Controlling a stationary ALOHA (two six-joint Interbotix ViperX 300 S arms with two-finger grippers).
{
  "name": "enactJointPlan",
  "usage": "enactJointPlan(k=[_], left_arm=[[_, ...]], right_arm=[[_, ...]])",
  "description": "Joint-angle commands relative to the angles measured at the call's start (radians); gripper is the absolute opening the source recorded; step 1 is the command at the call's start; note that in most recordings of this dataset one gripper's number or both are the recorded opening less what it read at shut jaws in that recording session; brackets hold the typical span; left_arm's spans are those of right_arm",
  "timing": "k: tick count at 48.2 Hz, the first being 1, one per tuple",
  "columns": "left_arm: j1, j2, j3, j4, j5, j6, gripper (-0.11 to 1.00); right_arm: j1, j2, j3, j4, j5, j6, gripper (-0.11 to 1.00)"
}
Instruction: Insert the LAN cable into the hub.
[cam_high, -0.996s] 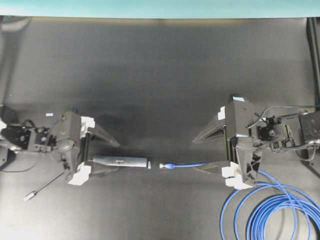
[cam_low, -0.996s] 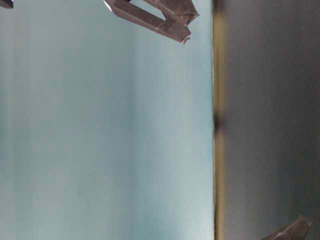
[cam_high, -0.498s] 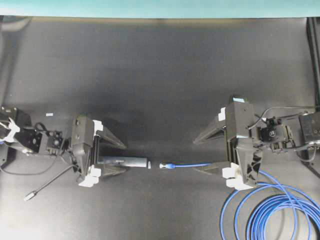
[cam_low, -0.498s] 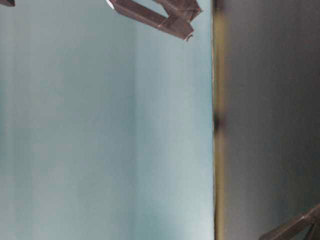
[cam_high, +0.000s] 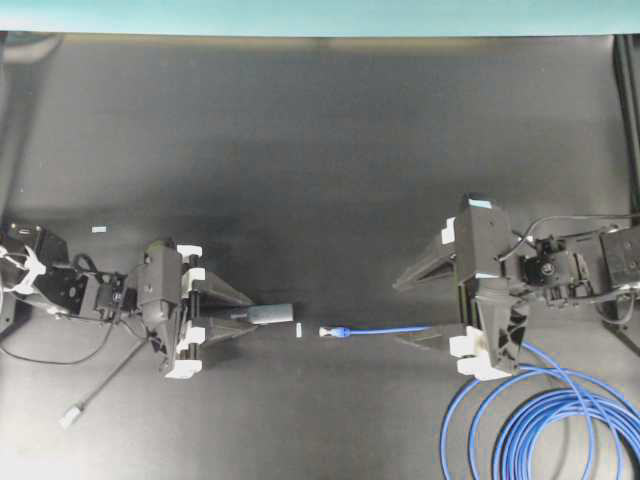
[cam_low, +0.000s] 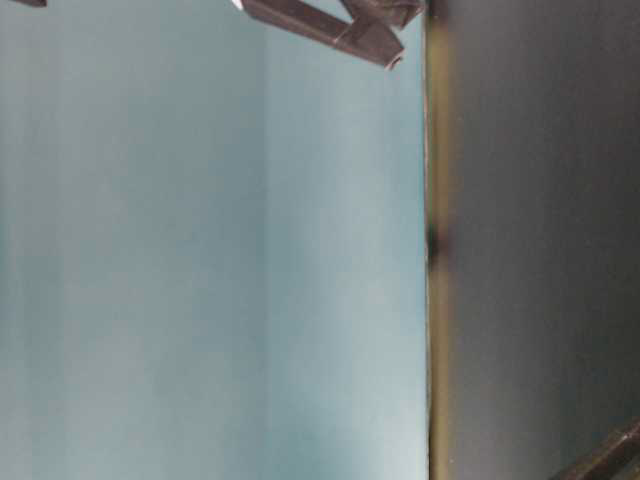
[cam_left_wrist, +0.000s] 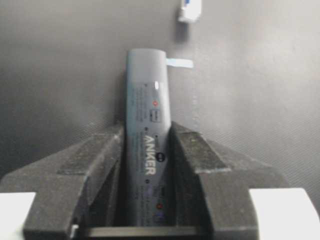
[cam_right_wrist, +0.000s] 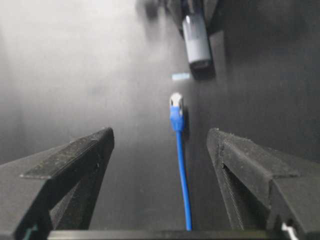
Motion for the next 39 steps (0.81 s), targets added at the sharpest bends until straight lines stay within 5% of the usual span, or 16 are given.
enactJointPlan(k=[1, 17, 27, 39], left_arm=[[0.006, -0.041, -0.008, 0.003, 0.038, 0.002, 0.28], [0.077, -0.225, -0.066, 0.003, 0.354, -0.012, 0.28], [0.078, -0.319, -0.138, 0.005, 0.618, 0.002, 0.28], [0.071, -0.394, -0.213, 0.005, 0.770, 0.005, 0.28]], right_arm=[[0.005, 0.018, 0.014, 0.002, -0.026, 0.005, 0.73], [-0.014, 0.169, 0.075, -0.003, -0.153, -0.006, 0.72], [-0.015, 0.305, 0.081, 0.011, -0.364, 0.003, 0.71], [-0.015, 0.420, 0.060, 0.025, -0.512, 0.002, 0.71]])
